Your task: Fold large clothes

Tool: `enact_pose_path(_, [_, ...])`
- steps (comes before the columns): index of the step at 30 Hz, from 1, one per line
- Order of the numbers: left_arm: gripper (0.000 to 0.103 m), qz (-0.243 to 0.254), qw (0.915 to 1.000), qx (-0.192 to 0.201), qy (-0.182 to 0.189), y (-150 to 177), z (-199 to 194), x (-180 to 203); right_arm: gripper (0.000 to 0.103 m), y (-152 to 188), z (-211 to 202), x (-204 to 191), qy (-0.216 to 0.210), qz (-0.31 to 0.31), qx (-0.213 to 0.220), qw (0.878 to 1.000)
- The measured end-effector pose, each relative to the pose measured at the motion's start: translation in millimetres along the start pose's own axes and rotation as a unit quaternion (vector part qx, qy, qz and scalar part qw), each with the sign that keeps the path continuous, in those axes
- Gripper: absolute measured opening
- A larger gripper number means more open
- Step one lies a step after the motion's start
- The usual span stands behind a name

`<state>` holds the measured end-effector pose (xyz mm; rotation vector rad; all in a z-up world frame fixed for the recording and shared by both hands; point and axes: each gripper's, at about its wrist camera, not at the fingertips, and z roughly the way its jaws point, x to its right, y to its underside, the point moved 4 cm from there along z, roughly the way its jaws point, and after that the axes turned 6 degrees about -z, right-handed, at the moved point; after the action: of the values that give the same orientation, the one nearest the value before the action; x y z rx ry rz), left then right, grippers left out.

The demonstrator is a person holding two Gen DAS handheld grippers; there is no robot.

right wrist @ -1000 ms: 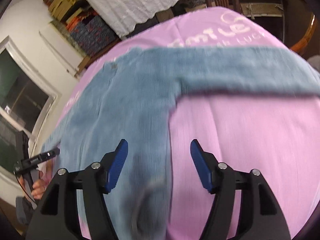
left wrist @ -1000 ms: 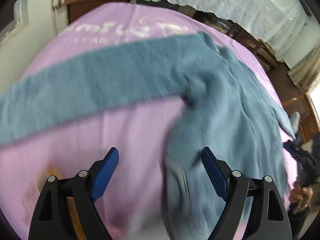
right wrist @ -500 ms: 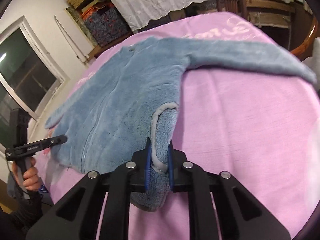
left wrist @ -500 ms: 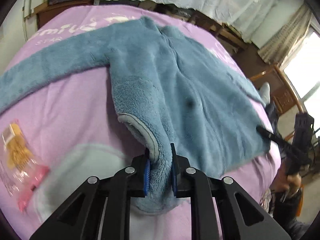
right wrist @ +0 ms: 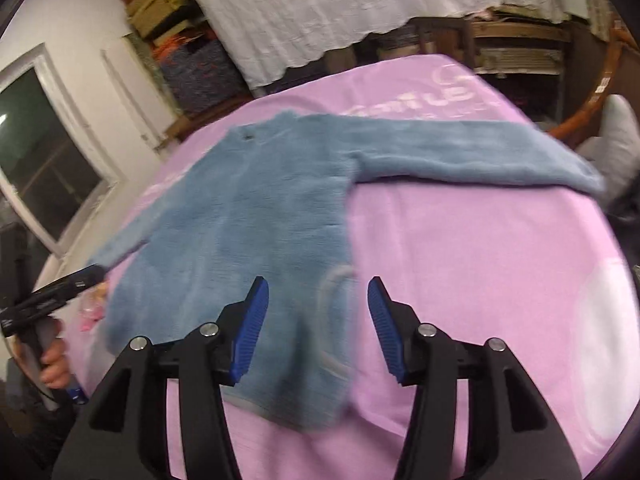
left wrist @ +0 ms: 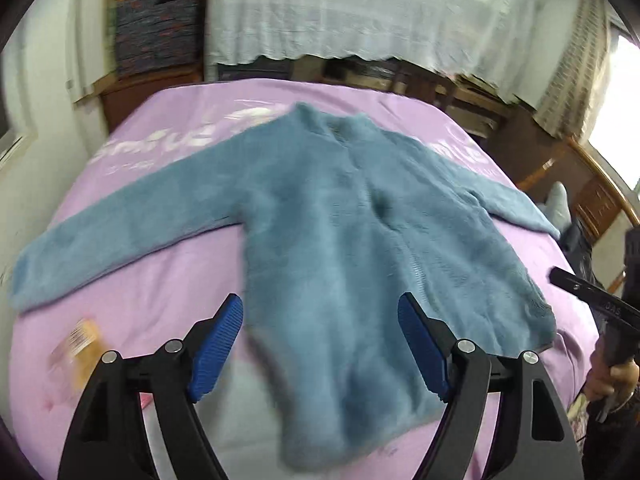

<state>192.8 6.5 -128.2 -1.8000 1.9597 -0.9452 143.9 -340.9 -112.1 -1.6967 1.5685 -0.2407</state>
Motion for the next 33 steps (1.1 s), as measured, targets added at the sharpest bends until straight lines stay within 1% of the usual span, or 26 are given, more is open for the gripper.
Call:
enact_pose_path(1, [0.08,0.009,0.9999,-0.01,-0.002,2,12,6,0.05,2,6,-1,-0.011,0.0,-0.008,1.0])
enact_pose_path(2, [0.08,0.018,0.9995,-0.025,-0.006,5,27,9,0.049,6,18,-4,-0.025,0.006,-0.025,0.999])
enact_pose_path(3, [0.08,0.028,0.9985,-0.044,-0.017,10,44,12,0.049,11,26,-3,-0.029,0.013,-0.037,0.999])
enact_pose_path(4, [0.08,0.033,0.9976,-0.054,-0.029,15,53,11,0.049,14,34,-2,-0.029,0.02,-0.048,0.998])
enact_pose_path(5, [0.08,0.037,0.996,-0.068,-0.045,20,65,10,0.045,19,39,3,-0.032,0.029,-0.054,0.998])
enact_pose_path(6, [0.082,0.041,0.9954,-0.07,-0.052,21,68,9,0.044,20,38,7,-0.039,0.035,-0.049,0.997])
enact_pose_path(8, [0.082,0.06,0.994,-0.067,-0.062,18,65,14,0.045,15,29,17,-0.051,0.058,-0.043,0.996])
enact_pose_path(9, [0.082,0.063,0.9942,-0.063,-0.062,13,63,16,0.045,9,20,26,-0.059,0.077,-0.027,0.995])
enact_pose_path(10, [0.083,0.063,0.9951,-0.048,-0.059,1,59,20,0.047,3,13,34,-0.059,0.093,-0.013,0.994])
enact_pose_path(11, [0.087,0.061,0.9959,-0.033,-0.059,-12,55,24,0.049,-8,2,50,-0.047,0.117,0.01,0.992])
enact_pose_path(13, [0.091,0.046,0.9972,-0.005,-0.058,-37,49,30,0.05,-23,-13,78,-0.028,0.153,0.045,0.987])
enact_pose_path(14, [0.095,0.034,0.9979,0.008,-0.055,-51,48,32,0.05,-31,-20,98,-0.008,0.178,0.063,0.982])
enact_pose_path(16, [0.099,0.003,0.9985,0.025,-0.048,-74,53,35,0.053,-37,-24,133,0.029,0.227,0.083,0.97])
enact_pose_path(17, [0.099,-0.01,0.9985,0.027,-0.046,-83,60,36,0.053,-36,-24,152,0.042,0.258,0.087,0.961])
enact_pose_path(19, [0.099,-0.025,0.9981,0.02,-0.053,-96,81,34,0.053,-33,-18,174,0.048,0.298,0.086,0.949])
enact_pose_path(20, [0.099,-0.027,0.9978,0.011,-0.059,-97,93,32,0.053,-30,-15,185,0.046,0.322,0.086,0.942])
enact_pose_path(23, [0.099,-0.026,0.9963,-0.022,-0.079,-97,133,29,0.053,-27,-7,202,0.063,0.351,0.088,0.93])
enact_pose_path(25, [0.099,-0.034,0.995,-0.045,-0.083,-90,150,21,0.053,-27,-2,211,0.075,0.366,0.09,0.923])
enact_pose_path(26, [0.099,-0.041,0.9943,-0.057,-0.081,-85,157,16,0.052,-27,-1,218,0.079,0.386,0.096,0.914])
enact_pose_path(27, [0.099,-0.045,0.9938,-0.062,-0.08,-83,161,12,0.051,-28,0,222,0.078,0.393,0.102,0.911])
enact_pose_path(28, [0.099,-0.037,0.9942,-0.052,-0.086,-81,160,14,0.05,-28,0,226,0.081,0.401,0.11,0.906])
enact_pose_path(30, [0.099,-0.026,0.9937,-0.052,-0.096,-78,162,17,0.05,-31,0,230,0.09,0.411,0.119,0.9])
enact_pose_path(32, [0.1,-0.018,0.9931,-0.049,-0.105,-77,162,20,0.05,-36,5,235,0.09,0.429,0.13,0.889])
enact_pose_path(33, [0.1,-0.019,0.9932,-0.049,-0.104,-76,162,20,0.05,-37,7,237,0.09,0.443,0.14,0.881])
